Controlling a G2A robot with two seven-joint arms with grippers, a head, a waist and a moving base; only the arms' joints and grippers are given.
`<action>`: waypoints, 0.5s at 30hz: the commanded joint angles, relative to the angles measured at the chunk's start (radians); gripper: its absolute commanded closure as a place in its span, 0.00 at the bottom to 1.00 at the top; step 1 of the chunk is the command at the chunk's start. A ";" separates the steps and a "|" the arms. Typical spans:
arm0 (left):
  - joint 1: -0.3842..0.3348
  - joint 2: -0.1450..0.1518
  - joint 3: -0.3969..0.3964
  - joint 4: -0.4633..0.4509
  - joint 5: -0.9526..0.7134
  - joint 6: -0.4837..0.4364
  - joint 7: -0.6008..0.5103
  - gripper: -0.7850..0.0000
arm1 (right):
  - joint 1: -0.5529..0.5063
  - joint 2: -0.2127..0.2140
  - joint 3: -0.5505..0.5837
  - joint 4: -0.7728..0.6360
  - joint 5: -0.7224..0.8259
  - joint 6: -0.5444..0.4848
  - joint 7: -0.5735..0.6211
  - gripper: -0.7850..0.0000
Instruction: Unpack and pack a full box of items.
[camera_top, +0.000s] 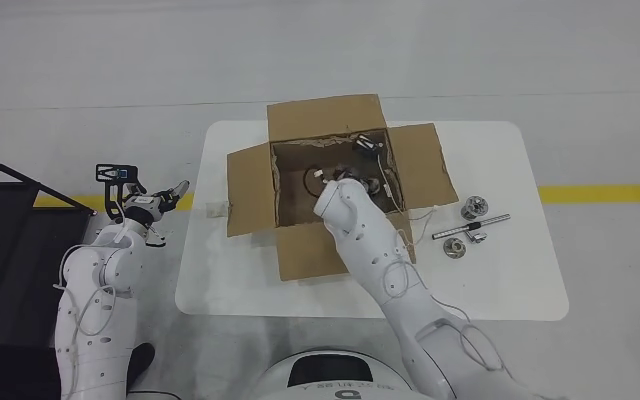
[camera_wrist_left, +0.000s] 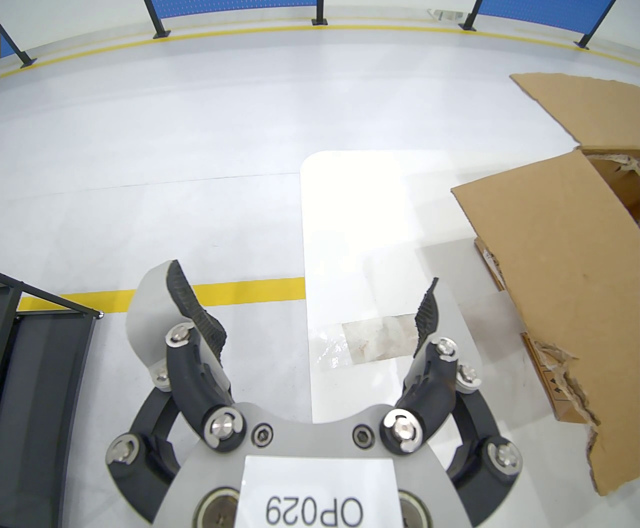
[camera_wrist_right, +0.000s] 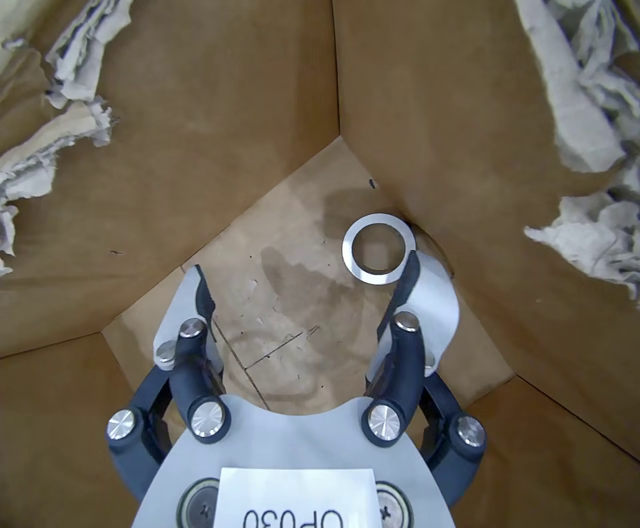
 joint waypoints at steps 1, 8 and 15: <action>0.000 0.000 0.000 0.000 0.000 0.000 0.000 0.00 | -0.003 -0.002 -0.006 0.012 -0.009 -0.006 -0.033 0.00; 0.000 0.000 0.000 0.000 0.000 0.000 0.000 0.00 | 0.052 -0.020 -0.027 0.120 0.006 -0.018 -0.089 0.00; 0.000 0.000 0.000 0.000 0.000 0.000 0.000 0.00 | 0.111 -0.034 -0.007 0.225 0.061 -0.034 -0.146 0.14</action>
